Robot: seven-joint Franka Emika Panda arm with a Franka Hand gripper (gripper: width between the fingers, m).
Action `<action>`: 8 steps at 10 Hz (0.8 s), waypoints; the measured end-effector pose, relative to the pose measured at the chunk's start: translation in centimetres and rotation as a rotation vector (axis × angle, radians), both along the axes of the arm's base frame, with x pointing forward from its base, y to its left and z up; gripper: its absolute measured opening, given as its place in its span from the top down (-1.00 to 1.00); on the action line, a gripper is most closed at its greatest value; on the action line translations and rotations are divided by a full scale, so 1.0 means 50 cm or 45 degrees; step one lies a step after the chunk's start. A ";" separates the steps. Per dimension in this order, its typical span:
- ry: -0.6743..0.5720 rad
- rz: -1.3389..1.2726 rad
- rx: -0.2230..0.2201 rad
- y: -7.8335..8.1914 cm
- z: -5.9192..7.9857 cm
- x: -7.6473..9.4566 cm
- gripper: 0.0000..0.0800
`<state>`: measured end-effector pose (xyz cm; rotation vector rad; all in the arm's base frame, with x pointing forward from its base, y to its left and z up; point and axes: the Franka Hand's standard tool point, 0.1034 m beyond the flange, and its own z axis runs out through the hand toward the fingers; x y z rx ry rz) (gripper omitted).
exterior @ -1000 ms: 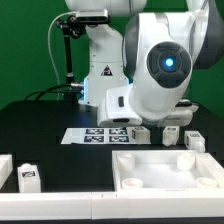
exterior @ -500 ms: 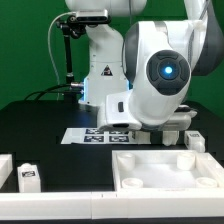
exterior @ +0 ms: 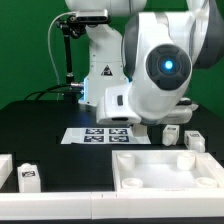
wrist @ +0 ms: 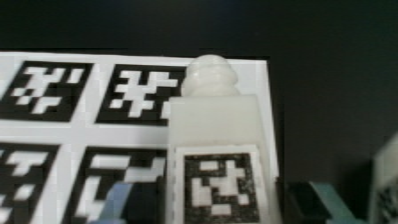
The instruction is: Assemble one leg
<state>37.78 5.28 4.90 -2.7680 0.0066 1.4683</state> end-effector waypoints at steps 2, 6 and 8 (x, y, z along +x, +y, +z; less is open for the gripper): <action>-0.051 -0.018 0.014 0.028 0.076 0.060 0.29; -0.389 -0.014 0.041 0.035 0.124 0.111 0.29; -0.547 -0.023 0.049 0.037 0.132 0.124 0.29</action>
Offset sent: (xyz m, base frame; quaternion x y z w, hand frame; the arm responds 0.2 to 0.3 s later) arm 0.0329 0.0024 0.0442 -0.0146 0.1277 -0.0263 0.9914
